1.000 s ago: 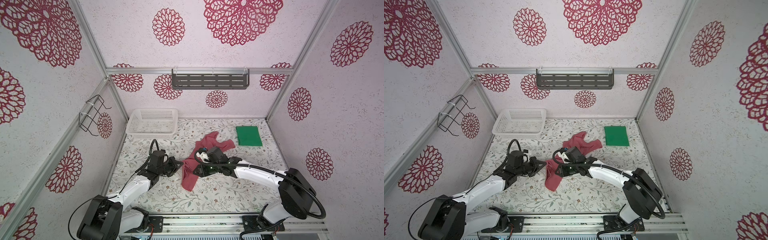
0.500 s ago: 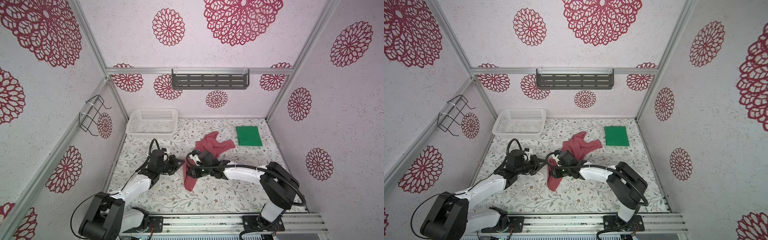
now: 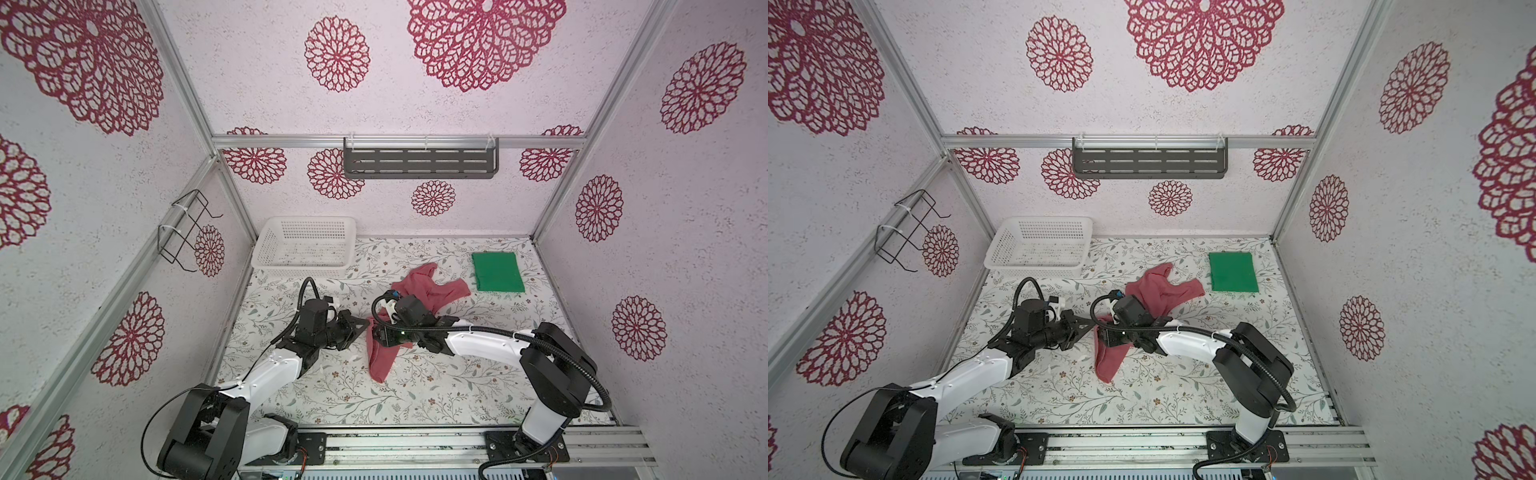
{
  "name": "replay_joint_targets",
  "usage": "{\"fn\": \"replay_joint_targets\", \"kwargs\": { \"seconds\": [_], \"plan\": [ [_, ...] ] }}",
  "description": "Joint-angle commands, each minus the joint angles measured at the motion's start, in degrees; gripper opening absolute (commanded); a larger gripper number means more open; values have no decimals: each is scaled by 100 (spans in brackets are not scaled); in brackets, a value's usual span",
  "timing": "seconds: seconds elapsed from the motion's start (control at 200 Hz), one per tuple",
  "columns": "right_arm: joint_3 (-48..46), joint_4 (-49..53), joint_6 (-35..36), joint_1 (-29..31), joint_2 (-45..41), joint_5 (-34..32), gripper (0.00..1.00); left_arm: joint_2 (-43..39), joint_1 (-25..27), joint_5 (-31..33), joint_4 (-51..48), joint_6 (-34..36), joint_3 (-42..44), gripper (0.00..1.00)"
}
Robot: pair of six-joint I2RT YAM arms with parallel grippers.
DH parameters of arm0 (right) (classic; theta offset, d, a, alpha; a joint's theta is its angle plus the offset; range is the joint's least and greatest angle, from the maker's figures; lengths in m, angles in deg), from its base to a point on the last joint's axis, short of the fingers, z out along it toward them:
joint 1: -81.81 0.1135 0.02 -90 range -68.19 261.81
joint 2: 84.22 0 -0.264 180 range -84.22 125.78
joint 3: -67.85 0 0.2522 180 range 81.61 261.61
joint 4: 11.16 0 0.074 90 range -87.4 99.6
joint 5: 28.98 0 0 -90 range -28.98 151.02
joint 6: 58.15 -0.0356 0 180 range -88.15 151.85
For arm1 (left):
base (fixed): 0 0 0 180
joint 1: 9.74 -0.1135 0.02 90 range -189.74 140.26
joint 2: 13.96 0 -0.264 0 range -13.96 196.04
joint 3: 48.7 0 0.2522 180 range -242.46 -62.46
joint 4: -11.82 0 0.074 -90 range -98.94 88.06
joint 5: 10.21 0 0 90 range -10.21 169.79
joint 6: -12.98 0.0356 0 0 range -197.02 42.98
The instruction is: Fold and stack the tank tops
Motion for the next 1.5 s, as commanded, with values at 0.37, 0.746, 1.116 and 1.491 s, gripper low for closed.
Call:
{"fn": "replay_joint_targets", "kwargs": {
  "seconds": [0.37,0.746,1.116,1.491],
  "plan": [
    [-419,542,-53,11,-549,-418,0,-22,-154,-21,-195,302,151,0],
    [-1826,2681,-671,-31,-2344,-1402,0,-917,-1024,533,-1222,722,440,0],
    [-2897,4615,-2456,-306,-3925,-1845,0,-3652,-1505,1652,-3500,444,1323,0],
    [-2301,4945,-1563,-578,-4455,-1153,30,-3489,-1451,923,-3778,854,1578,0]
  ]
}}
